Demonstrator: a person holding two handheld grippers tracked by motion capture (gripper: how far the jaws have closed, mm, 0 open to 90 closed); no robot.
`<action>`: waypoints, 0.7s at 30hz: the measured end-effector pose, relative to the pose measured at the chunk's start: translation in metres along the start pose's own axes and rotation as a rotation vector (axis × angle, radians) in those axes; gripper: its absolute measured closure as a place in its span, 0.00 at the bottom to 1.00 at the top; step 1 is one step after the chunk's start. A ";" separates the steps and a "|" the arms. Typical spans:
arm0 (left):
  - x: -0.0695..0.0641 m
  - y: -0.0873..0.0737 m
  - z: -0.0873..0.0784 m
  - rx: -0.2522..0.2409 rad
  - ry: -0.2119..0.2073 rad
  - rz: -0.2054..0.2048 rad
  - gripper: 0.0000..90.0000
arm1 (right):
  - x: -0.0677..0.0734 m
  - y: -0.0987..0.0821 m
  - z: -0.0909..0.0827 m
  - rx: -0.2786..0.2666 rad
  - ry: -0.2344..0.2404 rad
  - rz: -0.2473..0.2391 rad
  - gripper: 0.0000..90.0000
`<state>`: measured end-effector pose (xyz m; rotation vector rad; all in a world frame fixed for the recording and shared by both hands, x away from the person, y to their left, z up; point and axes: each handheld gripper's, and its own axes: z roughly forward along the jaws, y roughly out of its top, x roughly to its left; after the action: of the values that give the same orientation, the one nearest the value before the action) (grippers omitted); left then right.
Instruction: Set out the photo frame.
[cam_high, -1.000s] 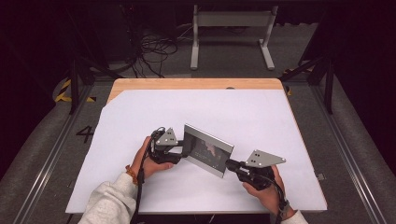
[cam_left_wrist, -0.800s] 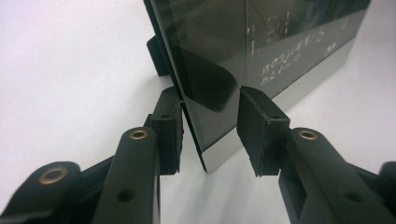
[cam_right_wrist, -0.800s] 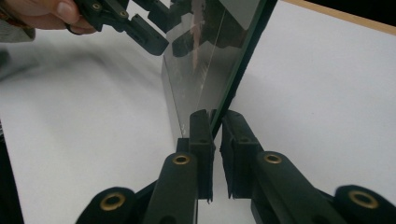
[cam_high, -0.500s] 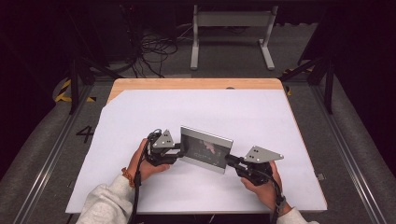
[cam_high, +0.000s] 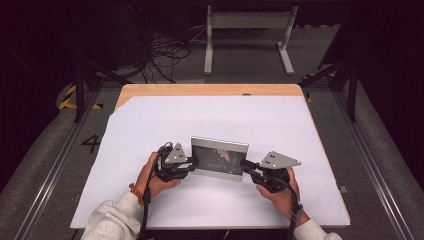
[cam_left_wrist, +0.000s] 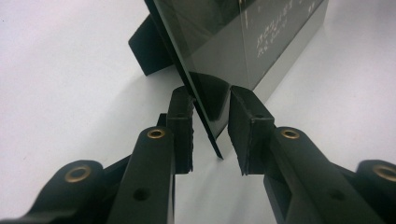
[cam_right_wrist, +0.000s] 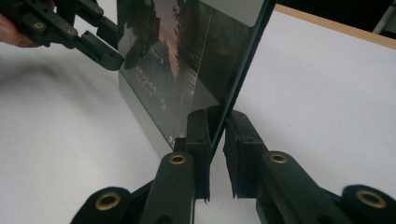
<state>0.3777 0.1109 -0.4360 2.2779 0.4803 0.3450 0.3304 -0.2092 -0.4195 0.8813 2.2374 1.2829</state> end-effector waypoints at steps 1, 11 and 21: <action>-0.001 0.000 0.001 0.007 0.007 0.007 0.78 | -0.001 0.001 0.001 0.000 -0.003 0.000 0.89; -0.008 -0.001 0.005 0.030 0.045 0.021 0.78 | -0.007 0.002 0.006 -0.005 -0.015 0.003 0.88; -0.013 0.000 0.012 0.053 0.058 0.025 0.76 | -0.011 0.003 0.008 -0.008 -0.024 0.007 0.87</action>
<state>0.3706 0.0981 -0.4452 2.3323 0.4958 0.4160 0.3446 -0.2106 -0.4201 0.8973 2.2118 1.2765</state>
